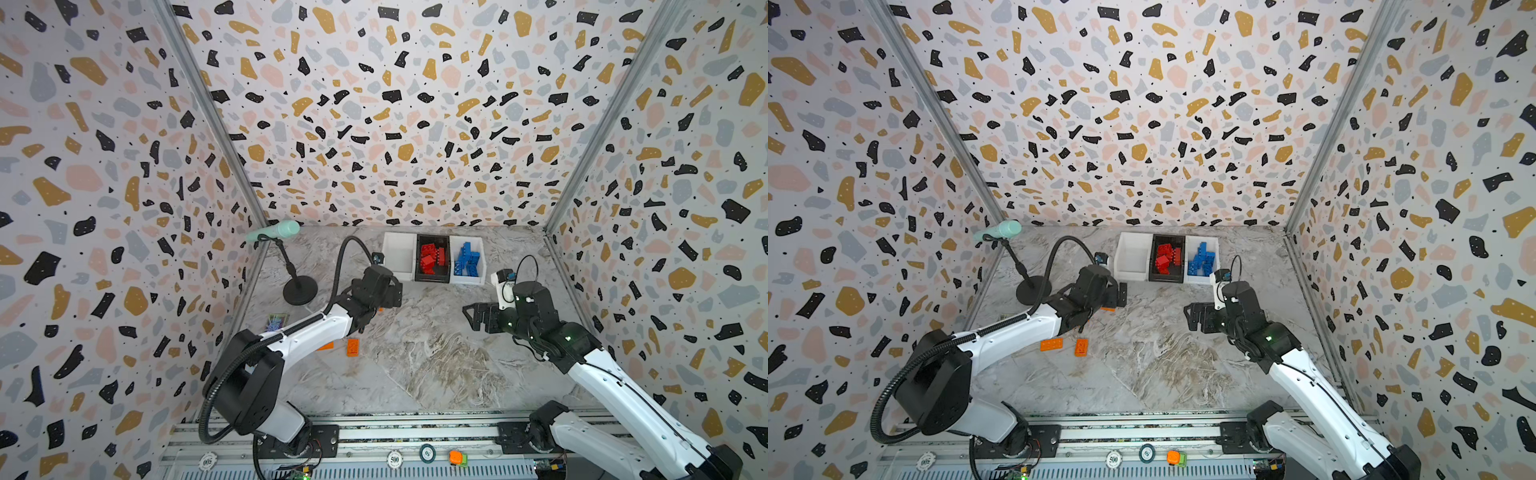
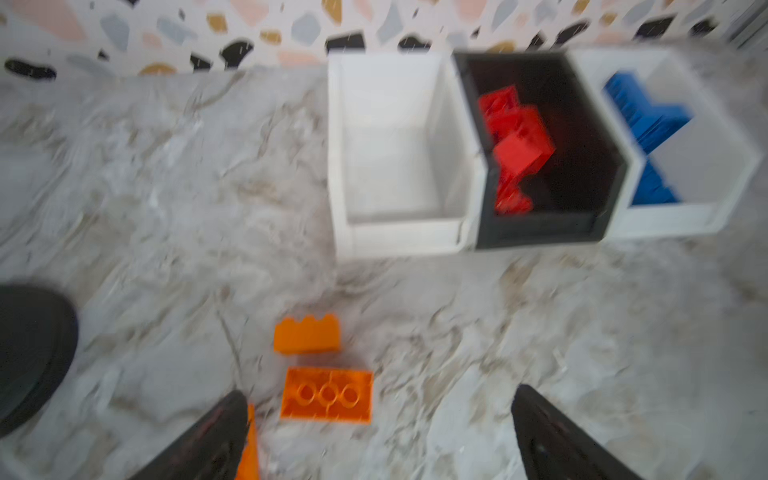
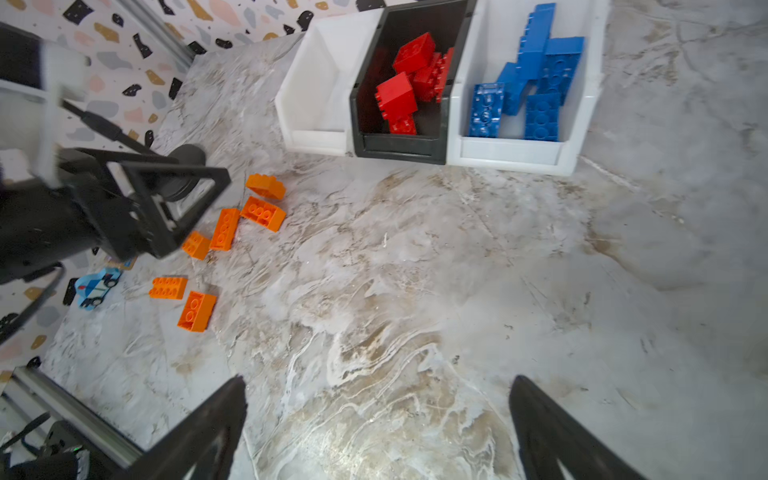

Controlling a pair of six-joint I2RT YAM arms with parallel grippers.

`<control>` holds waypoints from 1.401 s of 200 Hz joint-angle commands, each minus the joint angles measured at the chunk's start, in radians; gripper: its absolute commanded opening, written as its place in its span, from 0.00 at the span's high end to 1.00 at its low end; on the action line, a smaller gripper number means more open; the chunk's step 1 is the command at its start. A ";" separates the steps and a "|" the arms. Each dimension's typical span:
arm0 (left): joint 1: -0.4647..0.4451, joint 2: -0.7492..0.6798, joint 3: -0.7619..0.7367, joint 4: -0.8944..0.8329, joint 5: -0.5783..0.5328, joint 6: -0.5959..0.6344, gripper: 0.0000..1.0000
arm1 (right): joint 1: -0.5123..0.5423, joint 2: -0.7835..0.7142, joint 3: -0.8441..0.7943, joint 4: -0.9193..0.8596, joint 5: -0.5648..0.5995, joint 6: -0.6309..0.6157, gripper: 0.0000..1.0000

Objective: Sort the legos into containers by color
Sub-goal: 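Move the left gripper down to the orange bricks and grasp one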

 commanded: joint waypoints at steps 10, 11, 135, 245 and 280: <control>0.035 -0.031 -0.068 0.050 -0.037 -0.027 0.00 | 0.124 0.088 0.065 0.043 0.061 0.030 0.01; 0.037 -0.031 -0.069 0.050 -0.035 -0.027 0.00 | 0.127 0.090 0.067 0.044 0.061 0.030 0.01; 0.167 0.304 0.149 0.057 0.078 0.082 0.00 | 0.206 0.287 0.197 0.044 0.163 0.025 0.01; 0.189 0.421 0.220 0.037 0.115 0.091 0.36 | 0.157 0.312 0.198 0.051 0.150 0.004 0.01; 0.189 0.430 0.248 0.022 0.116 0.086 0.57 | 0.145 0.298 0.189 0.053 0.151 0.004 0.01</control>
